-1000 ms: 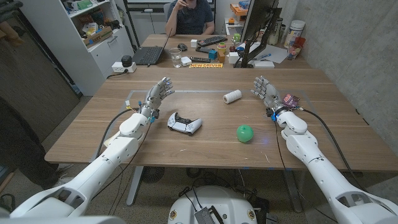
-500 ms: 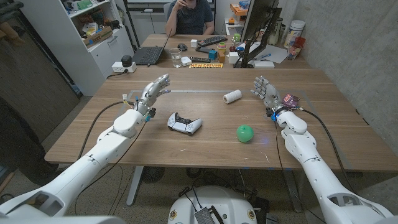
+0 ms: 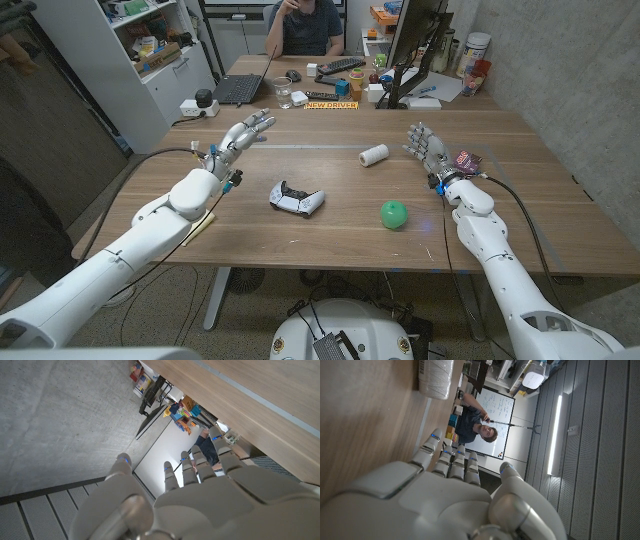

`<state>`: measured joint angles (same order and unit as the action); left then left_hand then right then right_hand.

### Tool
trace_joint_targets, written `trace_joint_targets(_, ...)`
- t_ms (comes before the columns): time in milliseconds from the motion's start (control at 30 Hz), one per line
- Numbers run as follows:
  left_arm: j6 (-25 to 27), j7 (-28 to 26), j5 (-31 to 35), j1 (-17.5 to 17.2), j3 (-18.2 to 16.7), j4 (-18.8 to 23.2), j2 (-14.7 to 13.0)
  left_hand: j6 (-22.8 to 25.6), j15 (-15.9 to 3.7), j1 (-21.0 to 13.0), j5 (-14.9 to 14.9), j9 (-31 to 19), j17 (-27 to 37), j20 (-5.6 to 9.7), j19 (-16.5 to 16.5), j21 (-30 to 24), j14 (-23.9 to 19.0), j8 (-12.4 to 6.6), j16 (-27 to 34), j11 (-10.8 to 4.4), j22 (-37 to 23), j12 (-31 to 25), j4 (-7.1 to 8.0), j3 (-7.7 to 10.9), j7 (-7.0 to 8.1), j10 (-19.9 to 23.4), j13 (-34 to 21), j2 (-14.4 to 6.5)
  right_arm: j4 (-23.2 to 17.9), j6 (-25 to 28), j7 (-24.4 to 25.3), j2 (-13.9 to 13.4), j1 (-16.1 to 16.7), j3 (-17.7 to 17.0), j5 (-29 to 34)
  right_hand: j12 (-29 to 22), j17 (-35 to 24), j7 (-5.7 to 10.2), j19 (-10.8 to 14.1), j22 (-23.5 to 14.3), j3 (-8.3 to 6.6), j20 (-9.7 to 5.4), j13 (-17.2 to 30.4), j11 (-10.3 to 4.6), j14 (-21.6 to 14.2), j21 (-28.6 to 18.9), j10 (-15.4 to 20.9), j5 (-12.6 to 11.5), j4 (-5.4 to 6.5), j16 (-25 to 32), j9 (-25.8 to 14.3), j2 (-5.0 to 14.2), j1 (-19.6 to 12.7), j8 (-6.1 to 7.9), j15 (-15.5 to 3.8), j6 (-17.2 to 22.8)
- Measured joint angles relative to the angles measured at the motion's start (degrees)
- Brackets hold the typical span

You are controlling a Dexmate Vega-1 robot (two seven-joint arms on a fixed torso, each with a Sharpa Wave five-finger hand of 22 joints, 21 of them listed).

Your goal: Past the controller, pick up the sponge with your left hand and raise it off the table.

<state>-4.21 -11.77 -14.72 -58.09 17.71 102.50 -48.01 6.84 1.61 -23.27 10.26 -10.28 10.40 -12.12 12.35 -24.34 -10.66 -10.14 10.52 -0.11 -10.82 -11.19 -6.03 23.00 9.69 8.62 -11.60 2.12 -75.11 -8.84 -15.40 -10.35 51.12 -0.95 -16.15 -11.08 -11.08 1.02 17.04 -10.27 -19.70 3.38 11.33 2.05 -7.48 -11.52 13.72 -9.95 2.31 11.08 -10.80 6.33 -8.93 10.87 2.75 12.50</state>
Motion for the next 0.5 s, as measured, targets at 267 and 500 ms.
trace_joint_targets(267,2.09,-1.35,3.35,-4.29,-3.18,5.87,-3.94,-2.06,0.12,-1.28,0.0,0.0,0.0,0.0,0.0,0.63,1.36,0.0,0.0,-0.38,0.0,0.0,-1.54,0.19,0.84,-1.31,0.0,1.24,-0.51,0.2,-0.53,0.57,0.23,-0.54,0.75,0.0,0.0,0.0,0.0,0.0,0.24,0.0,0.0,0.0,0.0,0.0,0.0,0.0,0.24,0.0,0.01,-0.3,0.3,0.0,0.0,0.0)
trace_joint_targets(500,4.93,-3.04,6.83,-9.32,-7.34,10.73,-7.25,-3.32,0.9,-2.78,0.38,0.01,0.0,-0.07,-0.53,1.18,2.6,0.0,0.0,-0.6,0.17,0.0,-2.47,0.07,1.46,-2.47,-0.28,2.0,-1.01,0.38,-0.78,0.9,0.4,-0.85,1.17,0.0,0.01,0.0,0.21,0.01,0.24,0.21,0.0,0.0,0.0,0.0,0.0,0.0,0.24,0.0,0.01,-0.61,0.61,0.0,0.0,0.0)
